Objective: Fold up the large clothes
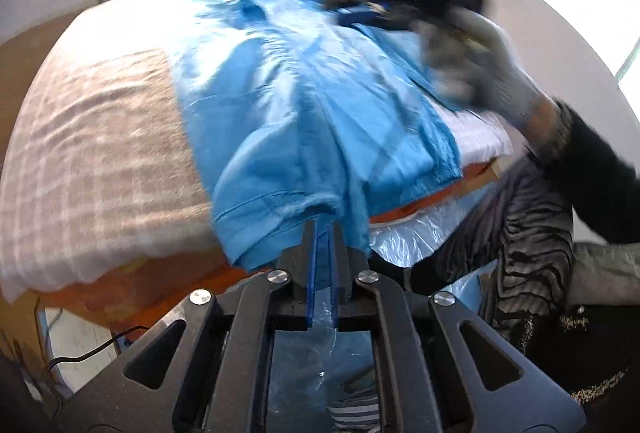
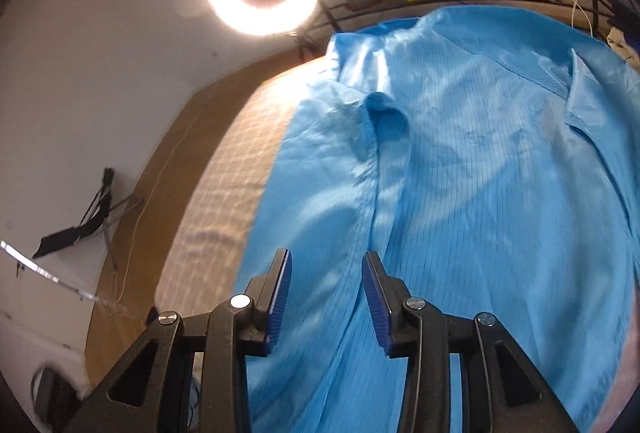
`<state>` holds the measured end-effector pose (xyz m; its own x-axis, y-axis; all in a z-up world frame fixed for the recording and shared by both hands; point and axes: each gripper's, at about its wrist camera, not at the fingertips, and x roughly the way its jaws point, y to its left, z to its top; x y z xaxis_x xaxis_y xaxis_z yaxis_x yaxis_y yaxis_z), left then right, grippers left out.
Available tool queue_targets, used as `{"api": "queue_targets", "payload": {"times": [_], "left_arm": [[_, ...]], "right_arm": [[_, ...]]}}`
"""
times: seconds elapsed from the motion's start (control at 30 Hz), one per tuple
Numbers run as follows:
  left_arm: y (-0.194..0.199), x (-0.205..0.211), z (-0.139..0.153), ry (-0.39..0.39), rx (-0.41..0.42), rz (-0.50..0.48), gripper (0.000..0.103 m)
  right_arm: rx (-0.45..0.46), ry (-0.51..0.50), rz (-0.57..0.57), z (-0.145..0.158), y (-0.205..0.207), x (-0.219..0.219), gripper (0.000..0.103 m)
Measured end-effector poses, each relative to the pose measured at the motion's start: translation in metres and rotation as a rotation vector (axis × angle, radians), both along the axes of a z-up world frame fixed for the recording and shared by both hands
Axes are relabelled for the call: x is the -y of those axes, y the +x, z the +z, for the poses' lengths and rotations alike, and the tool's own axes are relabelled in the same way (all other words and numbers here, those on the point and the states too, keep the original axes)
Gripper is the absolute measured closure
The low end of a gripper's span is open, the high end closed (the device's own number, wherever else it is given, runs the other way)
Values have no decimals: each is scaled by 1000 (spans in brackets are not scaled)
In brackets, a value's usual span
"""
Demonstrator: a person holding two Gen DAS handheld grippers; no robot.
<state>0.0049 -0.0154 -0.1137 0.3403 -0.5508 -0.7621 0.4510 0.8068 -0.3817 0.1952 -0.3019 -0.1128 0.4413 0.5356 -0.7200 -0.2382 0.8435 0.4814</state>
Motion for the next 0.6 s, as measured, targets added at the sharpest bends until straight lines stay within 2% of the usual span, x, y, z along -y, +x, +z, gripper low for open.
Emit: {"api": "queue_targets", "payload": {"times": [0.03,0.07,0.2,0.3,0.43,0.53,0.6], "left_arm": [[3,-4,-2,-7,-10,16,85],[7,-9,-5,-12,-20,40,82],[32,-29,-11,-89,-59,125,81],[50,-34,-14,-96,-67,149,81],[73,-39,-25,-125,-123,200,81],[86,-36,-28,-124,-137,212,82],[95,-30,-29,-122,-140,204,82]], "right_arm": [[4,10,19,3,-16,1,64],[2,20,35,4,-30,2,64],[-25,38,69,-8,-90,3,62],[-60,102,118,-22,-127,-3,62],[-102,156,171,-39,-157,-24,61],[-126,117,193,-52,-163,-42,50],[-190,123,168,-66,-163,-48,47]]}}
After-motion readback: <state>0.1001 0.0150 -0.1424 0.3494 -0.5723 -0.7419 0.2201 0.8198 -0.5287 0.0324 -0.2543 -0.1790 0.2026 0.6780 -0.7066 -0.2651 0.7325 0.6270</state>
